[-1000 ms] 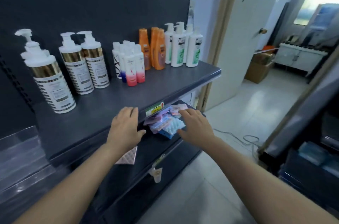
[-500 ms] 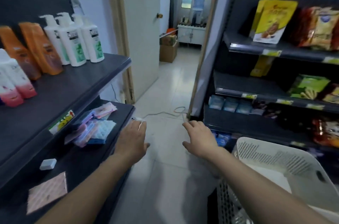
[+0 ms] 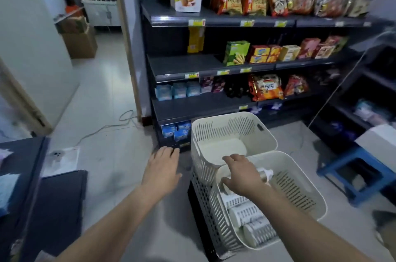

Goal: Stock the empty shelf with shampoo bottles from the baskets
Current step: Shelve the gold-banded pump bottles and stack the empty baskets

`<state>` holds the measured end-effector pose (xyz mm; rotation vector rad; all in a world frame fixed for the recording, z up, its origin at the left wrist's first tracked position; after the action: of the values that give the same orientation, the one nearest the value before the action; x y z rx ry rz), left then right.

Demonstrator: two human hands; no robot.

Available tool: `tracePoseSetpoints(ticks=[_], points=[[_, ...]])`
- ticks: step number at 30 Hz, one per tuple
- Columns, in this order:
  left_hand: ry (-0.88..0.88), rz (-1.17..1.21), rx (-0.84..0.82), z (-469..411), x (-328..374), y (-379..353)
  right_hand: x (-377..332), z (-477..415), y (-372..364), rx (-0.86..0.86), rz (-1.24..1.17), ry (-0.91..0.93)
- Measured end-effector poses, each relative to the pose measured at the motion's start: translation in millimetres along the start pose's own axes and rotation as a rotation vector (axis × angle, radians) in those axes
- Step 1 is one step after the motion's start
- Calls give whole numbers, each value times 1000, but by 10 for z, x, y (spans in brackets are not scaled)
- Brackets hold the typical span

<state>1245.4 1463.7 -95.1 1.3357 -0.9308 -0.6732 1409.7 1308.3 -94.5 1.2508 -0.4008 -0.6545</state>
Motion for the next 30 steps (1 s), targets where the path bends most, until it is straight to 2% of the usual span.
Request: tracePoseSetpoints(ticks=[7,16,20,25,30], points=[[-178,18,-106,-372,857,-433,916,294,-377,-115,-49,-187],[-217,-9,-282,-796,1712,-1150,1840,239,-841,-280,-111,-266],[-199,-59,-343,-972,1938,-1466,2117,79,-1033,-338,-176,-300],[-173,-12,-464,-1149,2052,-1868,2373,-140,-1316,-439,-237,-353],[-210,-46,-525,-1405,2092,-2171,2501,-317,-1549,-495,-449,-495]])
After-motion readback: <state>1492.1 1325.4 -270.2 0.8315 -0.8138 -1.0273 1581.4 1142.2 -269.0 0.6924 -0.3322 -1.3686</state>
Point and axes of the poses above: each hand's wrist, its own z-axis away from the middle knuckle, its own y-axis out of the back of the hand, x = y × z, the point moved 1 cm from there along -z, towards the middle knuckle, and after that the axes turned 3 degrees about -y, right-handed, at the moved point
